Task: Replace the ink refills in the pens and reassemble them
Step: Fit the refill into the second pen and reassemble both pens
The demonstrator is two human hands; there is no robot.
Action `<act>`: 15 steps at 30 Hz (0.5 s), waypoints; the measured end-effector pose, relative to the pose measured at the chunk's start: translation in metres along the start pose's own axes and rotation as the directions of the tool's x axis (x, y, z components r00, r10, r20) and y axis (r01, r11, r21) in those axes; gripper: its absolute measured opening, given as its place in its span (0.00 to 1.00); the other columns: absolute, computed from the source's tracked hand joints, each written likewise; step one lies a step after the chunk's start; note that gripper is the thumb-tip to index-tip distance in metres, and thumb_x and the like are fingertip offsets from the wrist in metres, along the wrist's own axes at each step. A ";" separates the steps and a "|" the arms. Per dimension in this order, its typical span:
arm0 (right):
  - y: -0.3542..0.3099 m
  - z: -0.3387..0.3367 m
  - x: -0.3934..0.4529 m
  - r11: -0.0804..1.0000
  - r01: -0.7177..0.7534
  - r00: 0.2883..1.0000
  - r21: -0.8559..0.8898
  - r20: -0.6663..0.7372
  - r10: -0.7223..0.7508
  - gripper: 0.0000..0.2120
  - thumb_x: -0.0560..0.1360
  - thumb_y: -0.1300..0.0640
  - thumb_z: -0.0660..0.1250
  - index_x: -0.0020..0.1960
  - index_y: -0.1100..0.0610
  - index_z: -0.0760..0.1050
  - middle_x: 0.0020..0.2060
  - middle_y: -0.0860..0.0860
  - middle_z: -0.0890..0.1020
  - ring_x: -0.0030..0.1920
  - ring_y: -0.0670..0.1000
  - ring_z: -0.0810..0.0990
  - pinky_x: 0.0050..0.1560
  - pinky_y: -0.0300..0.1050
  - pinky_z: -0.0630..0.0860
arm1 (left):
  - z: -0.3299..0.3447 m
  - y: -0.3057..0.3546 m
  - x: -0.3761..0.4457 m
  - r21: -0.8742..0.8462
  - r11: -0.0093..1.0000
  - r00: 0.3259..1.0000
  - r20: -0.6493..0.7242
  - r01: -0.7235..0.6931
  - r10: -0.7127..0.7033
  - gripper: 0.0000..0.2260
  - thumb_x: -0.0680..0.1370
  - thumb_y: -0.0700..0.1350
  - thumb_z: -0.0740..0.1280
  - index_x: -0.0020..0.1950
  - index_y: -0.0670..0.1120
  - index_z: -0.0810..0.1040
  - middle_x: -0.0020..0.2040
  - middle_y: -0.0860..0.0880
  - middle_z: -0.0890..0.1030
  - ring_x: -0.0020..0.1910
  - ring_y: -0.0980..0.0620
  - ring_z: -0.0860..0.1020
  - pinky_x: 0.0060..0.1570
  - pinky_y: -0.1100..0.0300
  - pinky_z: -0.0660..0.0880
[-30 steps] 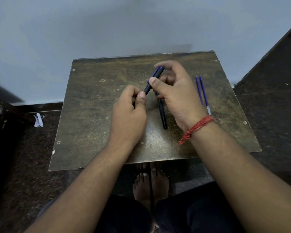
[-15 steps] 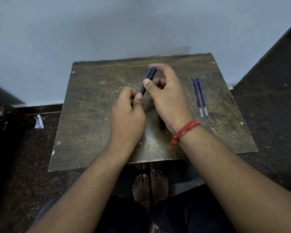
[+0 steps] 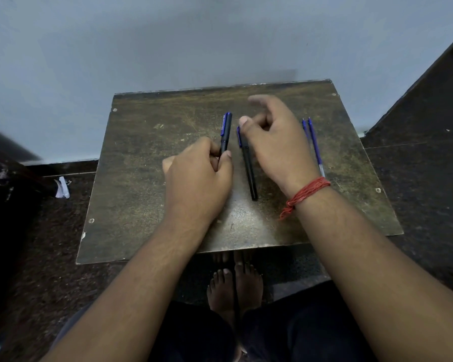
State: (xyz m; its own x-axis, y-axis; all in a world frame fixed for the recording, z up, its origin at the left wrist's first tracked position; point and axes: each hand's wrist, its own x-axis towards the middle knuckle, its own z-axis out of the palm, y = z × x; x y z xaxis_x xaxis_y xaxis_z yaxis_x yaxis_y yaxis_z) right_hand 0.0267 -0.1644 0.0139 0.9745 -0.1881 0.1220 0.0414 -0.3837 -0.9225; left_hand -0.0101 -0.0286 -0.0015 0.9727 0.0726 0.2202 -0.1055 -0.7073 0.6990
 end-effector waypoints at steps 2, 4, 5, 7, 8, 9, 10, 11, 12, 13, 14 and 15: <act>0.004 -0.008 0.004 0.999 -0.041 0.997 0.013 -0.058 0.042 0.14 0.79 0.54 0.67 0.63 0.51 0.75 0.42 0.51 0.83 0.37 0.43 0.77 0.42 0.41 0.74 | 0.000 0.002 0.002 0.077 0.997 0.999 0.026 0.019 -0.021 0.04 0.80 0.51 0.66 0.47 0.53 0.75 0.35 0.56 0.79 0.39 0.53 0.78 0.64 0.44 0.68; 0.008 -0.014 0.006 0.997 -0.078 0.993 0.016 -0.089 0.079 0.12 0.79 0.54 0.67 0.61 0.51 0.75 0.44 0.53 0.84 0.39 0.45 0.79 0.44 0.42 0.76 | 0.003 0.003 0.003 0.155 0.988 0.999 0.035 0.006 -0.011 0.06 0.81 0.50 0.65 0.54 0.49 0.75 0.37 0.54 0.80 0.42 0.49 0.80 0.66 0.45 0.65; 0.009 -0.016 0.006 0.996 -0.090 0.991 0.018 -0.093 0.092 0.11 0.79 0.54 0.67 0.61 0.51 0.75 0.44 0.53 0.84 0.40 0.45 0.80 0.45 0.42 0.76 | 0.005 0.003 0.003 0.187 0.982 0.999 0.038 -0.005 -0.002 0.07 0.81 0.50 0.65 0.55 0.48 0.74 0.37 0.53 0.80 0.42 0.48 0.80 0.65 0.46 0.64; 0.010 -0.016 0.004 0.995 -0.097 0.991 0.014 -0.088 0.098 0.10 0.79 0.54 0.67 0.59 0.51 0.75 0.43 0.52 0.83 0.39 0.45 0.79 0.44 0.41 0.75 | 0.009 0.004 0.003 0.242 0.970 0.999 0.044 -0.025 0.014 0.08 0.81 0.50 0.64 0.56 0.47 0.73 0.38 0.52 0.80 0.43 0.47 0.79 0.64 0.46 0.63; 0.010 -0.015 0.003 0.996 -0.094 0.992 0.005 -0.081 0.094 0.09 0.79 0.54 0.67 0.59 0.51 0.75 0.42 0.51 0.83 0.39 0.44 0.79 0.44 0.40 0.74 | 0.010 0.004 0.003 0.264 0.964 0.999 0.051 -0.029 0.016 0.08 0.82 0.50 0.64 0.56 0.47 0.73 0.38 0.53 0.80 0.43 0.48 0.79 0.64 0.46 0.63; 0.009 -0.014 0.003 0.996 -0.090 0.993 -0.001 -0.071 0.089 0.09 0.79 0.54 0.67 0.58 0.51 0.75 0.40 0.50 0.82 0.38 0.43 0.78 0.43 0.39 0.73 | 0.012 0.003 0.003 0.282 0.959 0.998 0.060 -0.034 0.017 0.09 0.82 0.51 0.63 0.57 0.47 0.73 0.39 0.53 0.79 0.43 0.49 0.77 0.64 0.46 0.63; 0.008 -0.012 0.002 0.996 -0.086 0.995 -0.008 -0.059 0.085 0.09 0.79 0.54 0.67 0.58 0.51 0.75 0.40 0.50 0.82 0.37 0.43 0.77 0.42 0.39 0.72 | 0.013 0.003 0.003 0.295 0.955 0.998 0.068 -0.038 0.019 0.09 0.82 0.51 0.63 0.57 0.48 0.73 0.39 0.53 0.79 0.43 0.49 0.76 0.64 0.46 0.63; 0.007 -0.011 0.001 0.996 -0.082 0.996 -0.019 -0.049 0.081 0.08 0.79 0.54 0.67 0.58 0.51 0.75 0.40 0.50 0.82 0.37 0.42 0.77 0.42 0.38 0.71 | 0.013 0.002 0.003 0.301 0.953 0.997 0.072 -0.040 0.019 0.08 0.82 0.51 0.63 0.57 0.48 0.73 0.39 0.53 0.78 0.42 0.50 0.74 0.64 0.46 0.63; 0.006 -0.010 0.000 0.996 -0.078 0.996 -0.035 -0.041 0.076 0.08 0.79 0.54 0.67 0.58 0.50 0.75 0.41 0.51 0.83 0.37 0.43 0.77 0.42 0.37 0.71 | 0.014 0.001 0.003 0.301 0.953 0.997 0.073 -0.040 0.019 0.08 0.82 0.51 0.63 0.57 0.48 0.73 0.39 0.54 0.77 0.42 0.51 0.72 0.63 0.46 0.63; 0.005 -0.010 0.000 0.996 -0.073 0.997 -0.050 -0.036 0.071 0.08 0.79 0.54 0.67 0.57 0.50 0.75 0.41 0.50 0.83 0.37 0.43 0.77 0.41 0.37 0.71 | 0.014 0.001 0.004 0.300 0.953 0.997 0.073 -0.039 0.018 0.08 0.82 0.51 0.63 0.57 0.48 0.73 0.39 0.54 0.77 0.42 0.52 0.71 0.63 0.46 0.63; 0.005 -0.011 -0.001 0.995 -0.070 0.997 -0.066 -0.031 0.068 0.08 0.79 0.54 0.67 0.57 0.50 0.75 0.40 0.49 0.82 0.38 0.43 0.77 0.41 0.37 0.71 | 0.014 0.000 0.004 0.297 0.954 0.997 0.074 -0.038 0.017 0.09 0.82 0.52 0.63 0.56 0.48 0.73 0.39 0.54 0.78 0.42 0.52 0.72 0.64 0.46 0.63; 0.004 -0.012 -0.001 0.994 -0.068 0.997 -0.084 -0.027 0.066 0.07 0.79 0.54 0.67 0.57 0.50 0.75 0.39 0.48 0.81 0.38 0.43 0.77 0.41 0.36 0.71 | 0.014 0.000 0.004 0.287 0.957 0.997 0.076 -0.037 0.016 0.09 0.82 0.53 0.63 0.56 0.48 0.72 0.39 0.55 0.79 0.42 0.52 0.73 0.64 0.45 0.63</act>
State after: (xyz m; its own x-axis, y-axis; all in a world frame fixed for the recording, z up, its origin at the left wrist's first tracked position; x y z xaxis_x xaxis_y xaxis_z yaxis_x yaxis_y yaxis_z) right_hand 0.0230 -0.1767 0.0142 0.9688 -0.2377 0.0706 -0.0438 -0.4443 -0.8948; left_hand -0.0030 -0.0377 -0.0102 0.9837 0.0078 0.1795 -0.0779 -0.8818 0.4651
